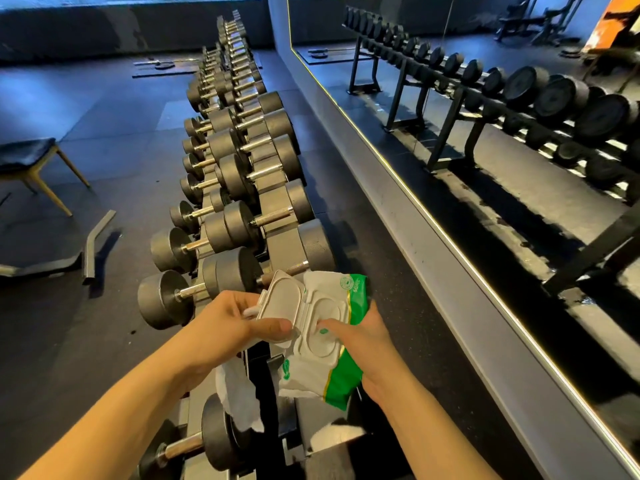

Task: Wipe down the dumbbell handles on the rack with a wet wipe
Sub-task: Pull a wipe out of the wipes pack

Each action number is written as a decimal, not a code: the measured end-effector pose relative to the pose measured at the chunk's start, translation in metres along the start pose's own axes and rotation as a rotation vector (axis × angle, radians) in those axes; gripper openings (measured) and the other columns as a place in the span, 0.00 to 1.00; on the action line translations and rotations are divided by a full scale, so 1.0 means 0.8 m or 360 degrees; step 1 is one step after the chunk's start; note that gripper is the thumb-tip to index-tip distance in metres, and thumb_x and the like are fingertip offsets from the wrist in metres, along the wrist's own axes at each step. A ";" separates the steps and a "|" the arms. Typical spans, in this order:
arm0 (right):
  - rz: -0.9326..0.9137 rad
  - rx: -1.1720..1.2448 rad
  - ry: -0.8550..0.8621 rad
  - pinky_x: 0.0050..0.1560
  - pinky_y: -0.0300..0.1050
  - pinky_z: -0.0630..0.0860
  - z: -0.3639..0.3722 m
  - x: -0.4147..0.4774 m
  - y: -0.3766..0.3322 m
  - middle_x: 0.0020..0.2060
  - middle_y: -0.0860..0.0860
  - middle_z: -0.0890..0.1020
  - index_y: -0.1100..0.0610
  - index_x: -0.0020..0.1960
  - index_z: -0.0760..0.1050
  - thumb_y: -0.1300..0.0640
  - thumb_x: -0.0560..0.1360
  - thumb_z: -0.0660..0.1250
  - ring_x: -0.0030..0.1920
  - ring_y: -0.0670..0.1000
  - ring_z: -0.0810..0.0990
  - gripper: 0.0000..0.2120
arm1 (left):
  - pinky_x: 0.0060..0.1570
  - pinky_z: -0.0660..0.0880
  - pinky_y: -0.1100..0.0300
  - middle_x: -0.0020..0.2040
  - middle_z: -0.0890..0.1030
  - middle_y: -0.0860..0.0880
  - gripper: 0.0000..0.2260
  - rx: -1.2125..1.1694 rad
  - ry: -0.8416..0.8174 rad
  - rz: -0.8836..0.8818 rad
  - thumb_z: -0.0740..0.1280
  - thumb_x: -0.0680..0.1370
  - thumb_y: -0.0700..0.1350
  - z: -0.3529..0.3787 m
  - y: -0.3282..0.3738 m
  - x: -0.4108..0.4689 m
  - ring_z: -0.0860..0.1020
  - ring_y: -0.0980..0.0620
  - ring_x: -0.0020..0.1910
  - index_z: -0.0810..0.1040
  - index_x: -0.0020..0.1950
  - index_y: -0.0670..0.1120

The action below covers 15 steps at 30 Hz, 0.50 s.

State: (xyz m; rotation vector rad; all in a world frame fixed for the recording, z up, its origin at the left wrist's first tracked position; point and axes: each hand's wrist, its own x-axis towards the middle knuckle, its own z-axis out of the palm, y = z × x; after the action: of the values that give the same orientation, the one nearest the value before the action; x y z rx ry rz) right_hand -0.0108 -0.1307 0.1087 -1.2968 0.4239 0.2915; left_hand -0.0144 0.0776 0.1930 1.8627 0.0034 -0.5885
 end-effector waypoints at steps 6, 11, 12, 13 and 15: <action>-0.0077 -0.0256 0.0035 0.62 0.57 0.79 0.000 -0.011 -0.004 0.58 0.49 0.82 0.47 0.72 0.65 0.61 0.67 0.80 0.58 0.52 0.82 0.39 | 0.61 0.75 0.51 0.54 0.87 0.49 0.08 -0.0067 0.0019 0.0006 0.76 0.74 0.49 0.005 -0.020 -0.009 0.84 0.53 0.54 0.87 0.52 0.50; 0.0094 0.0291 -0.0354 0.63 0.57 0.79 -0.023 -0.021 -0.005 0.59 0.57 0.84 0.53 0.70 0.71 0.73 0.73 0.68 0.59 0.57 0.84 0.29 | 0.52 0.70 0.57 0.48 0.87 0.54 0.04 -0.0156 0.0244 -0.0090 0.73 0.76 0.45 0.006 -0.027 -0.011 0.82 0.54 0.49 0.88 0.45 0.51; 0.0087 0.0323 -0.0424 0.66 0.59 0.77 -0.028 -0.022 -0.003 0.61 0.58 0.83 0.53 0.71 0.71 0.73 0.71 0.67 0.61 0.59 0.82 0.31 | 0.51 0.70 0.57 0.48 0.87 0.54 0.05 -0.0179 0.0237 -0.0088 0.72 0.77 0.45 0.008 -0.026 -0.012 0.82 0.56 0.48 0.88 0.44 0.51; 0.0067 0.0311 -0.0489 0.67 0.61 0.76 -0.032 -0.024 -0.001 0.62 0.58 0.82 0.53 0.72 0.69 0.73 0.69 0.68 0.63 0.59 0.82 0.34 | 0.50 0.70 0.58 0.47 0.87 0.53 0.06 -0.0206 0.0220 -0.0078 0.71 0.77 0.44 0.010 -0.026 -0.013 0.83 0.57 0.45 0.88 0.44 0.51; 0.0019 0.0222 -0.0566 0.68 0.63 0.74 -0.033 -0.028 0.003 0.63 0.57 0.82 0.51 0.73 0.67 0.72 0.67 0.74 0.64 0.59 0.81 0.40 | 0.47 0.70 0.59 0.46 0.87 0.51 0.10 -0.0274 0.0188 -0.0060 0.70 0.78 0.41 0.015 -0.023 -0.014 0.83 0.60 0.40 0.88 0.42 0.53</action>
State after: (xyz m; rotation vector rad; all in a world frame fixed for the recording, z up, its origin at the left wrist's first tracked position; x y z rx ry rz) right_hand -0.0352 -0.1553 0.1115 -1.0788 0.1465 0.4849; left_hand -0.0342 0.0770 0.1785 1.7301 0.1629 -0.4877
